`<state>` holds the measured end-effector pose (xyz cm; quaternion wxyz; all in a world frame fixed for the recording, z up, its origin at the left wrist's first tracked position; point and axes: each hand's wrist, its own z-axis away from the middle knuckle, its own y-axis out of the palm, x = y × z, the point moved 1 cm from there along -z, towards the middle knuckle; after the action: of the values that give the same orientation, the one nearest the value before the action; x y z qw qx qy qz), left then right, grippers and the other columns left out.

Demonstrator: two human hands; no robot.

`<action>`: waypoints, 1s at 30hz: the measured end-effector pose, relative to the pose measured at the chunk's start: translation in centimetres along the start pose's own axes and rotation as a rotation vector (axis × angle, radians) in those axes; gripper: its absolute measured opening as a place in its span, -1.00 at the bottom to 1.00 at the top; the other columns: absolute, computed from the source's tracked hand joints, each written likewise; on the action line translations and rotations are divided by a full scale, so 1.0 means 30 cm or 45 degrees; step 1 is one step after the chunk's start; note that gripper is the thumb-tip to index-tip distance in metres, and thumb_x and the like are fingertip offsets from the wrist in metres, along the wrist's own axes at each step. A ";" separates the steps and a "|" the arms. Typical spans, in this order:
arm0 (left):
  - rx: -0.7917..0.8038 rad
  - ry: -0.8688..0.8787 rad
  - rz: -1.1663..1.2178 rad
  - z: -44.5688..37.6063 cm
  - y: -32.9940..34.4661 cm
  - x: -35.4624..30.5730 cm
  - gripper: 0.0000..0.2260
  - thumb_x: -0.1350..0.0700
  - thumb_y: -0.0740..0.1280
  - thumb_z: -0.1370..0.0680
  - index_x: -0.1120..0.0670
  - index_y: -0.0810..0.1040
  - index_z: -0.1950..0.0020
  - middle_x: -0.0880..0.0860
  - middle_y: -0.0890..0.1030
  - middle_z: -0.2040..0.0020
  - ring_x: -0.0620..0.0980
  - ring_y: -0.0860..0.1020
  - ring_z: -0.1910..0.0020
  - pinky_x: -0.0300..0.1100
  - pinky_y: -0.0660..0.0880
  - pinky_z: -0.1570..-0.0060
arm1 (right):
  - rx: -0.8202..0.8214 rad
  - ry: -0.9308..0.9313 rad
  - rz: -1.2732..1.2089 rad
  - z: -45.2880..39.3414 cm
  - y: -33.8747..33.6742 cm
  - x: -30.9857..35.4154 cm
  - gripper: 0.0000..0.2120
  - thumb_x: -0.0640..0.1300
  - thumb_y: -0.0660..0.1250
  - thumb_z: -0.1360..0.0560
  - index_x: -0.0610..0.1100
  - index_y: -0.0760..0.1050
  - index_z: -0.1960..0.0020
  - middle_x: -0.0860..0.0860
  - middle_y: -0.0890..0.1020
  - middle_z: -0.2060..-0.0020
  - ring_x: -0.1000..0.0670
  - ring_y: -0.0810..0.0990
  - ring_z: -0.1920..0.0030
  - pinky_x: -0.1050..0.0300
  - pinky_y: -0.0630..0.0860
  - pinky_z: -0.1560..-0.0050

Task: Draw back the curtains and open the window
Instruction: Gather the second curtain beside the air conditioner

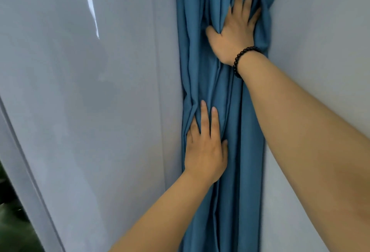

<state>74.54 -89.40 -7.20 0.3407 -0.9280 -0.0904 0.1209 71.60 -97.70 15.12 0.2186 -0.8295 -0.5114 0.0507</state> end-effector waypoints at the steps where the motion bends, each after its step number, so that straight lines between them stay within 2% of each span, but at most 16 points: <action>1: -0.002 -0.011 0.003 -0.014 0.011 -0.001 -0.27 -0.09 0.22 -0.59 0.17 -0.09 -0.59 0.21 -0.17 -0.58 0.28 0.26 -0.44 0.07 0.33 -0.34 | 0.000 0.005 -0.007 -0.011 0.014 -0.006 -0.26 -0.01 0.13 -0.50 -0.11 -0.12 -0.57 -0.19 -0.18 -0.54 -0.24 -0.26 -0.52 -0.36 -0.26 -0.43; 5: -0.006 -0.091 0.026 -0.058 0.051 -0.012 -0.29 -0.14 0.15 -0.61 0.14 -0.10 -0.59 0.17 -0.21 -0.58 0.25 0.29 -0.42 0.04 0.36 -0.31 | 0.007 0.008 -0.064 -0.029 0.050 -0.025 -0.27 -0.06 0.15 -0.52 -0.14 -0.15 -0.56 -0.19 -0.21 -0.53 -0.22 -0.27 -0.52 -0.32 -0.26 -0.43; 10: -0.040 -0.203 0.003 -0.131 0.112 -0.015 -0.30 -0.15 0.20 -0.57 0.14 0.04 -0.59 0.18 -0.09 -0.59 0.24 0.38 -0.36 0.06 0.40 -0.28 | 0.033 0.022 -0.158 -0.064 0.127 -0.068 -0.28 -0.11 0.17 -0.56 -0.16 -0.19 -0.56 -0.19 -0.24 -0.53 -0.19 -0.27 -0.52 -0.25 -0.16 -0.47; 17: 0.102 -0.307 0.036 -0.257 0.174 -0.006 -0.31 -0.12 0.09 -0.64 0.14 -0.21 -0.58 0.15 -0.38 -0.53 0.26 0.03 -0.53 0.11 0.00 -0.48 | 0.010 0.001 -0.228 -0.137 0.227 -0.108 -0.29 -0.12 0.18 -0.58 -0.16 -0.18 -0.56 -0.20 -0.24 -0.53 -0.19 -0.23 -0.53 -0.23 -0.12 -0.49; 20: 0.140 -0.330 0.024 -0.290 0.203 0.013 -0.33 -0.11 0.05 -0.66 0.13 -0.27 -0.57 0.15 -0.41 -0.53 0.26 -0.11 -0.54 0.12 -0.17 -0.48 | 0.080 0.025 -0.168 -0.174 0.284 -0.132 -0.29 -0.08 0.16 -0.58 -0.12 -0.20 -0.56 -0.17 -0.25 -0.53 -0.17 -0.23 -0.53 -0.17 -0.16 -0.48; 26: 0.229 -0.424 0.014 -0.327 0.261 0.063 -0.35 -0.11 0.02 -0.66 0.11 -0.29 -0.57 0.17 -0.44 -0.51 0.26 -0.32 -0.51 0.17 -0.27 -0.46 | 0.150 0.062 -0.121 -0.222 0.397 -0.160 -0.27 -0.11 0.15 -0.56 -0.10 -0.23 -0.56 -0.14 -0.28 -0.53 -0.15 -0.20 -0.53 -0.08 -0.16 -0.46; 30: 0.261 -0.488 0.045 -0.349 0.292 0.067 -0.36 -0.10 0.02 -0.66 0.12 -0.28 -0.57 0.18 -0.45 -0.50 0.25 -0.37 -0.50 0.18 -0.28 -0.45 | 0.190 0.080 -0.078 -0.267 0.478 -0.179 -0.24 -0.12 0.16 -0.55 -0.11 -0.28 -0.55 -0.14 -0.31 -0.52 -0.17 -0.24 -0.53 -0.17 -0.18 -0.47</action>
<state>80.20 -101.86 -5.53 0.4077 -0.8499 -0.1247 0.3098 83.39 -110.34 15.62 0.2971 -0.7961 -0.5242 0.0561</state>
